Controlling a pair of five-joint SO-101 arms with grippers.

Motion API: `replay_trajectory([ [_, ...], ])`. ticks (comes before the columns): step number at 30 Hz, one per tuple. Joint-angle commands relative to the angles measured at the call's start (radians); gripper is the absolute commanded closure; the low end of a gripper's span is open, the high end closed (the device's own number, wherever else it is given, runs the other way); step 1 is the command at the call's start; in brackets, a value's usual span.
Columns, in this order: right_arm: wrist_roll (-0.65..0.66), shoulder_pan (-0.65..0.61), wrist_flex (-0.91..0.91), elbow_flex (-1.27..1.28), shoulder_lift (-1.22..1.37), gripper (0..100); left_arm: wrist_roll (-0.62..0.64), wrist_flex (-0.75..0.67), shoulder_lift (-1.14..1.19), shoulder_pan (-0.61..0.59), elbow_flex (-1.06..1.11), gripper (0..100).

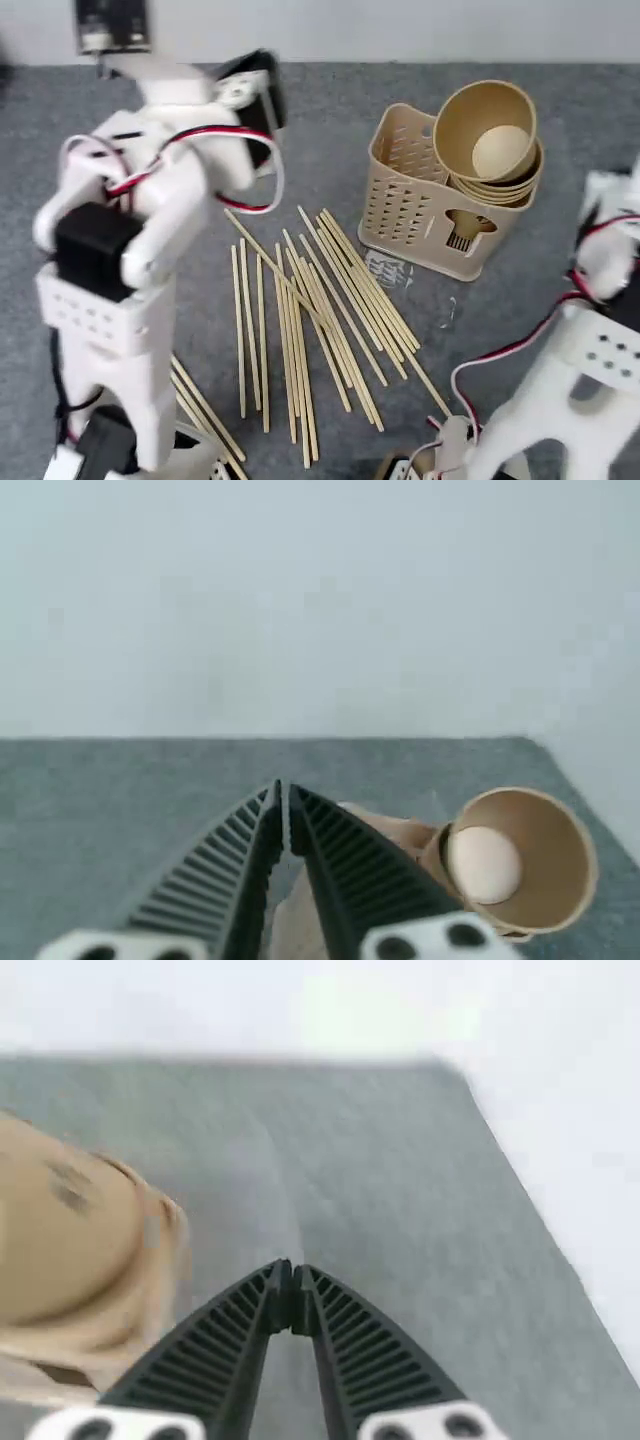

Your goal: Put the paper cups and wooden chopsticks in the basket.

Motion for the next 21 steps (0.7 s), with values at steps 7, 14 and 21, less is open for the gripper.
replay_trajectory([
  [7,-0.133,-0.196,-0.160,-0.074,-0.028,99.0,0.091,0.203,-0.052,-0.180,-0.016,99],
  [14,-0.132,-0.311,-0.196,-0.072,0.016,99.0,0.092,0.199,-0.060,-0.213,0.154,99],
  [21,-0.132,-0.216,-0.366,-0.046,0.239,99.0,0.092,0.207,-0.061,-0.213,0.193,99],
])
